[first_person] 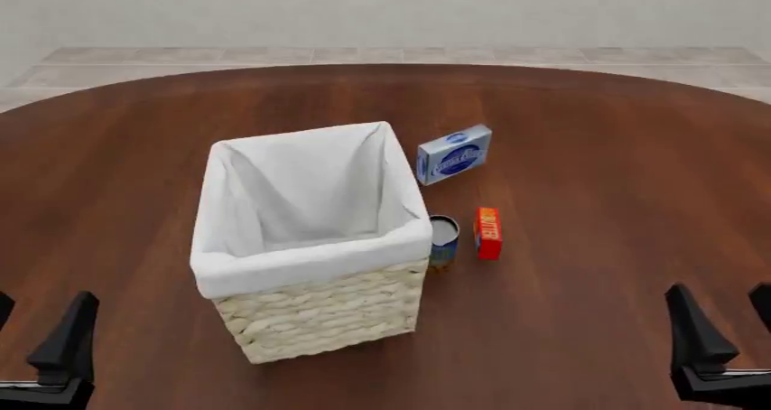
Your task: Pick up the alphabet soup and put it in the basket.
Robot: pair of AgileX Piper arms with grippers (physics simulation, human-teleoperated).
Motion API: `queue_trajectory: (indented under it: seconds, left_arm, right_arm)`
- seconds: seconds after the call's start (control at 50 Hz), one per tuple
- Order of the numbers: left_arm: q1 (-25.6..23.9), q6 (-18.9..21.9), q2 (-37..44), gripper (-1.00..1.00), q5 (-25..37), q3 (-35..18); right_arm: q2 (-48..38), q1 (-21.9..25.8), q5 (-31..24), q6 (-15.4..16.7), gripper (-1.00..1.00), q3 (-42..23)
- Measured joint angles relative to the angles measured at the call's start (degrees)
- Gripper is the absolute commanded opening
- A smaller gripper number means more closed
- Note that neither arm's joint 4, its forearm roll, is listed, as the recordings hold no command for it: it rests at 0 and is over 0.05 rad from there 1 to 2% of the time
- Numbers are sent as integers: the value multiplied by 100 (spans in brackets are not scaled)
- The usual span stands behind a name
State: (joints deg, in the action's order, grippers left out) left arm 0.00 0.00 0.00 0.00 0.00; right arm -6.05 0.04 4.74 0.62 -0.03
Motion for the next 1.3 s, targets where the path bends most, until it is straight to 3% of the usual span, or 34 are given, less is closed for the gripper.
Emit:
queue_trajectory:
  seconds: [0.42,0.58,0.72,0.92,1.3]
  left_arm:
    - [0,0,0,100,0,0]
    - [0,0,0,100,0,0]
    - [0,0,0,100,0,0]
    - [0,0,0,100,0,0]
    - [0,0,0,100,0,0]
  right_arm:
    - [-2315,690,1825,271,100,-538]
    - [-3176,1181,2263,165,100,-927]
    - [-3838,1660,2415,111,100,-1356]
    - [-4831,2190,2466,292,100,-1960]
    - [-6214,2507,2492,568,100,-2695]
